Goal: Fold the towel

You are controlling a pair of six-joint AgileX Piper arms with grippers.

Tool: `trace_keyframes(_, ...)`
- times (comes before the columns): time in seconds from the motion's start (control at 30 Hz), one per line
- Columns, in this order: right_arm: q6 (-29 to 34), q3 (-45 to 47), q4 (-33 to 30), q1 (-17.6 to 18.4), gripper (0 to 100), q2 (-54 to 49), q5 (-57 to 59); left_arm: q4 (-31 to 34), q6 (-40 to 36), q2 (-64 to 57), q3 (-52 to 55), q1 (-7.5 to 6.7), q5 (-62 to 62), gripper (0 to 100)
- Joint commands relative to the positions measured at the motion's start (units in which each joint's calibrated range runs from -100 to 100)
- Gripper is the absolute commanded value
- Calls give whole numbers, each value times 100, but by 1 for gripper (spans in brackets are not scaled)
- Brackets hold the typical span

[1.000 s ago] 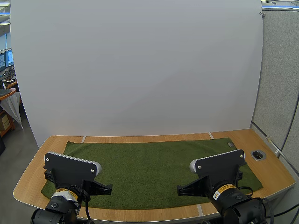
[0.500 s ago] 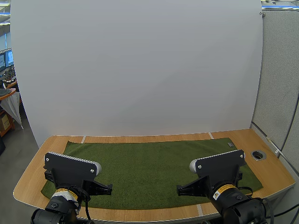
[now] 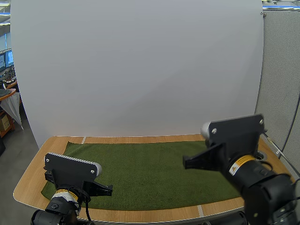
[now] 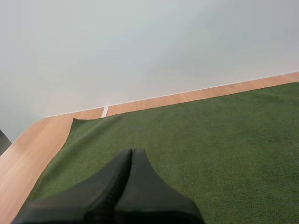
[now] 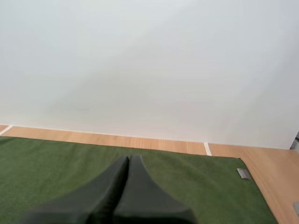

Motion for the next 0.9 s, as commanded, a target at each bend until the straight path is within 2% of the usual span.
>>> trace_keyframes(0.0, 10, -449, 0, 7, 0, -18, 885, 8, -32, -23, 10, -16, -8, 0)
trace_keyframes(0.1, -2, -680, -78, 7, 0, -18, 1301, 8, -32, -23, 10, -16, -8, 0)
trace_keyframes(0.23, -2, -779, -291, -62, 0, -18, 1157, 8, -32, -23, 10, -16, -8, 0)
trace_keyframes(0.37, 46, -892, -412, -365, 0, -18, 798, 8, -32, -23, 10, -16, -8, 0)
trace_keyframes(0.5, 497, -1171, -544, -625, 0, -18, 720, 8, -32, -23, 10, -16, -8, 0)
trace_keyframes(0.67, 994, -1605, -1415, -872, 0, 286, 685, 8, -32, -23, 10, -16, -8, 0)
trace_keyframes(0.87, 1733, -2418, -2398, -911, 0, 1430, 964, 8, -32, -23, 10, -16, -8, 0)
